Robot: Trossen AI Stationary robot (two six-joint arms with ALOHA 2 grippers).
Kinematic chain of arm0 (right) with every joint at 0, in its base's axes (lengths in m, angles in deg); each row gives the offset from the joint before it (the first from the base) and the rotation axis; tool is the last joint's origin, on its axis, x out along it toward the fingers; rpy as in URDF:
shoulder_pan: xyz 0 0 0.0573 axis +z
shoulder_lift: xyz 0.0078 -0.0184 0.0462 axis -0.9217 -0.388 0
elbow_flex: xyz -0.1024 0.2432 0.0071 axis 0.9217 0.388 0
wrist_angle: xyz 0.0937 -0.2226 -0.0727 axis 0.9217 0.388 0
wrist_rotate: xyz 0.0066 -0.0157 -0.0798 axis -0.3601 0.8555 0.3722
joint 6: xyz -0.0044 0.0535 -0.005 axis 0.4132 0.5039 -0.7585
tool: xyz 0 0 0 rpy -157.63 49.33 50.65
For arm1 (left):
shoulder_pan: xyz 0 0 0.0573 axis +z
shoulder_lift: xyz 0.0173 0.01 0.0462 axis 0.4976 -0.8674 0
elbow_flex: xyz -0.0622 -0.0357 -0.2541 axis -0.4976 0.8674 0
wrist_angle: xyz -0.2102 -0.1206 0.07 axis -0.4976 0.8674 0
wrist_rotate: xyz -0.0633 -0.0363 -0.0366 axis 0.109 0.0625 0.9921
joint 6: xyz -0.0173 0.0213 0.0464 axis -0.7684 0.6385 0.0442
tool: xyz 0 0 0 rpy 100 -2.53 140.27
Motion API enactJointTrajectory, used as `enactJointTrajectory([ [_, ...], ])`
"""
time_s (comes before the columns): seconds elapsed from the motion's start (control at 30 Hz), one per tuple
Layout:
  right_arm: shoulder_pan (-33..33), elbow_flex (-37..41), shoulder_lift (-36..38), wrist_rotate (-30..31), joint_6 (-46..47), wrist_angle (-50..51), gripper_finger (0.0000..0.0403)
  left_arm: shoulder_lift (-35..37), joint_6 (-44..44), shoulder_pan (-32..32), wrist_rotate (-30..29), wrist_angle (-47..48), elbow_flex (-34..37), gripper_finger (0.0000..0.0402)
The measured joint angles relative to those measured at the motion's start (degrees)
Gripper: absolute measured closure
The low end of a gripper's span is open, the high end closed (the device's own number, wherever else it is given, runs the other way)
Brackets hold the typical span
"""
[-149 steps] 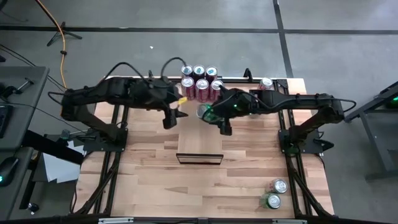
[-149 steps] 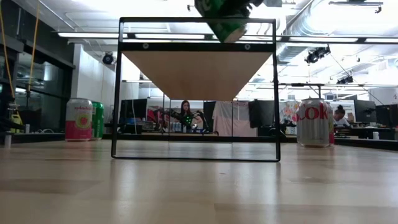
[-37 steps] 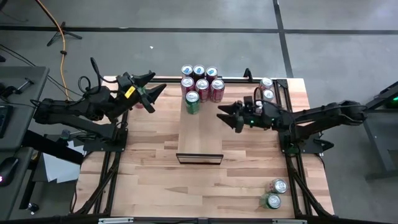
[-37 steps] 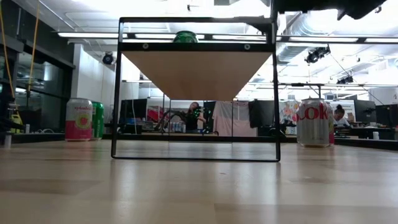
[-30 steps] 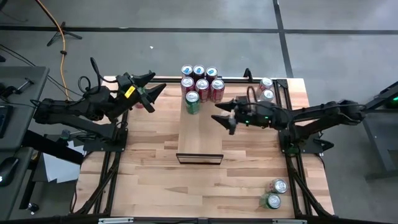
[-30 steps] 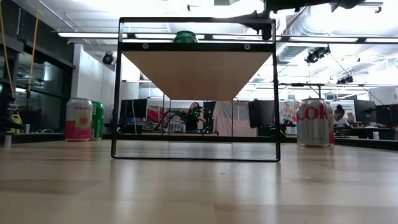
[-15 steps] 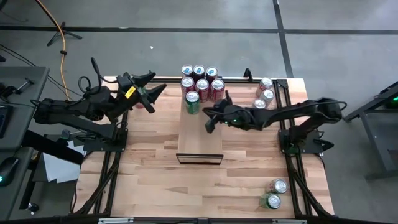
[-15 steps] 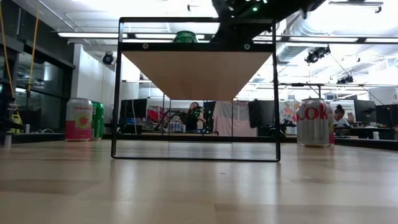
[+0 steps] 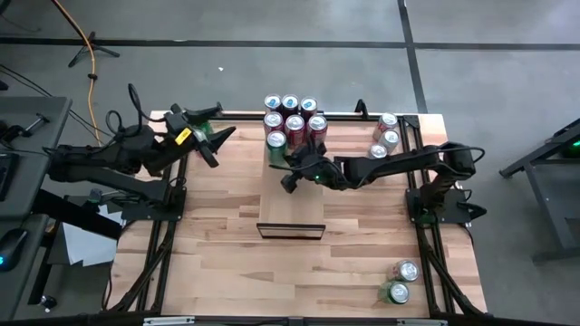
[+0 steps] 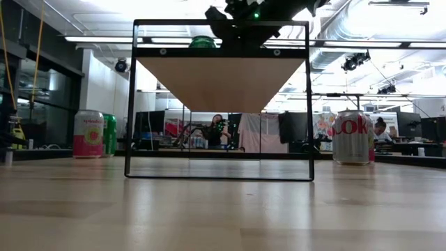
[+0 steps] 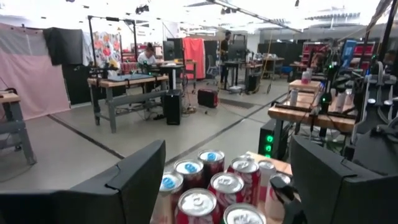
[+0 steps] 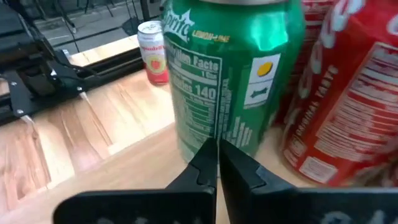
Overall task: Place canned beverage on shelf
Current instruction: Put the bottom left green soda can on the shelf
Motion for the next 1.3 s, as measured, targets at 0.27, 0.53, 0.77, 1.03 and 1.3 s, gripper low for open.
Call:
enactJointTrajectory([
  [0.27,-0.33,-0.13,-0.06,0.76,-1.39,-0.41,0.0403,3.93,-0.16,0.0,-0.03,5.82,-0.01,0.0126],
  [0.53,-0.57,-0.13,0.08,1.55,-4.24,0.63,0.0403,4.23,-0.79,0.0,-0.01,6.83,-0.01,0.0126],
  [0.77,-1.14,-0.13,0.08,1.42,-5.43,-0.18,0.0403,2.89,-4.86,0.0,0.01,9.15,-0.01,0.0126],
  [1.03,-1.14,-0.13,0.77,-1.45,-8.29,0.05,0.0403,1.14,-7.1,0.0,0.01,9.07,-0.01,0.0126],
  [1.3,-0.35,-0.09,11.03,-12.23,-11.03,19.03,0.0403,-0.69,-10.75,0.0,1.61,9.0,-0.05,0.0126],
])
